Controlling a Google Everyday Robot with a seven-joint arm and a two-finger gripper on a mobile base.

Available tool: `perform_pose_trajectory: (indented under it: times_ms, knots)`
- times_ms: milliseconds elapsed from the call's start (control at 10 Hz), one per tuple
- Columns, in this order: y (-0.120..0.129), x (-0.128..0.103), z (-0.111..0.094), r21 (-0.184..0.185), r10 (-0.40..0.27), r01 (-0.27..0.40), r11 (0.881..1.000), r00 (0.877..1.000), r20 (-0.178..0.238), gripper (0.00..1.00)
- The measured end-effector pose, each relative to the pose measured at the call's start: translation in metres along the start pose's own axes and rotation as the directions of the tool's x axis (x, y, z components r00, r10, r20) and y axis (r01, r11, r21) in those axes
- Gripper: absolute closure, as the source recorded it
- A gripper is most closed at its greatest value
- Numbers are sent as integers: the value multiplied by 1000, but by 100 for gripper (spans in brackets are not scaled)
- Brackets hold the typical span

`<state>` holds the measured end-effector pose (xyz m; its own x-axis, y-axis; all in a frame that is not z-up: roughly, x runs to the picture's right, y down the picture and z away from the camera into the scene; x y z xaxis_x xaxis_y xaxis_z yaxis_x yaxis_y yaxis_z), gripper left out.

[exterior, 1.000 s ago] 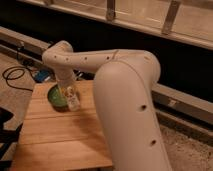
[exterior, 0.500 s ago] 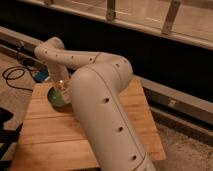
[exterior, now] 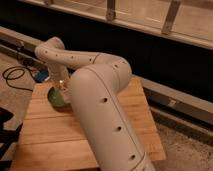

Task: Place the bottle in the ceramic bowl

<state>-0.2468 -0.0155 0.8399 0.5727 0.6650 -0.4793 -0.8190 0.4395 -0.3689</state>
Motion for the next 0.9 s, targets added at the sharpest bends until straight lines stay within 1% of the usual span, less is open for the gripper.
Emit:
perform_pose_trajectory:
  times_ms: [100, 400, 500, 600, 900]
  knots:
    - [1, 0, 0, 0, -1, 1, 1000, 1000, 0, 58]
    - [1, 0, 0, 0, -1, 1, 1000, 1000, 0, 28]
    - [0, 0, 0, 0, 0, 0, 1000, 1000, 0, 22]
    - [0, 0, 0, 0, 0, 0, 1000, 1000, 0, 20]
    - [-1, 0, 0, 0, 1, -1, 1000, 1000, 1, 20]
